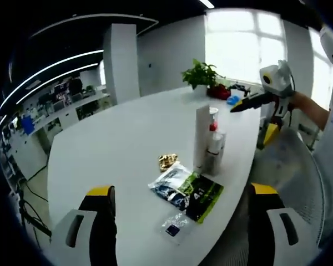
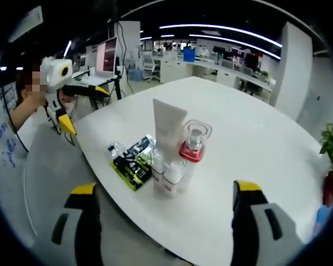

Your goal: Arrange the skincare products in the storage area until every visible bottle or jar stands upright without overlapping.

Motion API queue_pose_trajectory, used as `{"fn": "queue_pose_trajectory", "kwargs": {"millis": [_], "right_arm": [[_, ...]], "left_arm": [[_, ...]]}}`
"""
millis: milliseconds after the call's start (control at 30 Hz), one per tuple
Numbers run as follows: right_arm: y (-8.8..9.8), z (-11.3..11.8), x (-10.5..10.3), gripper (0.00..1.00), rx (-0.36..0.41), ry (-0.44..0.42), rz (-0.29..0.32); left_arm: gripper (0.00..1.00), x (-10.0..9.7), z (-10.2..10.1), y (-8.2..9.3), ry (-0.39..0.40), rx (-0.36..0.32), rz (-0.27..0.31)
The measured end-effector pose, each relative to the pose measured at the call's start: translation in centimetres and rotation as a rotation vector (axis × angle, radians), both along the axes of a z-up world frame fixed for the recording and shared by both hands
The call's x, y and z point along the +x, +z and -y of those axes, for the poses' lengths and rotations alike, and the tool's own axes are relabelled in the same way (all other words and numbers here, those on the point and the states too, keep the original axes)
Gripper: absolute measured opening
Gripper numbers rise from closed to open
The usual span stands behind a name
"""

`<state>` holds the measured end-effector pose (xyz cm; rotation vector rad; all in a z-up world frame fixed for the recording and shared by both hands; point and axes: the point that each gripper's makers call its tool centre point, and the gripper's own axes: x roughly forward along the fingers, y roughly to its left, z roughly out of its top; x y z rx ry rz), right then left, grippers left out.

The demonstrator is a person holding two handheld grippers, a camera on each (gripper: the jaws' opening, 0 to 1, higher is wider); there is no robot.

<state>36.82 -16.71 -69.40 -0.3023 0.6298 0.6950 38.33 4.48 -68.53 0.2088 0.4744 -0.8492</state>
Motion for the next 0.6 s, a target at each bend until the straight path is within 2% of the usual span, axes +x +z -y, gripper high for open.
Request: {"fn": "queue_pose_trajectory", "kwargs": {"millis": [333, 600], "right_arm": [[-0.1, -0.4, -0.1, 1.00, 0.006, 0.004, -0.006], [-0.2, -0.4, 0.1, 1.00, 0.003, -0.004, -0.003]], "left_arm": [[0.97, -0.3, -1.4, 0.0, 0.069, -0.008, -0.006], [0.97, -0.4, -2.0, 0.0, 0.097, 0.028, 0.011]]}}
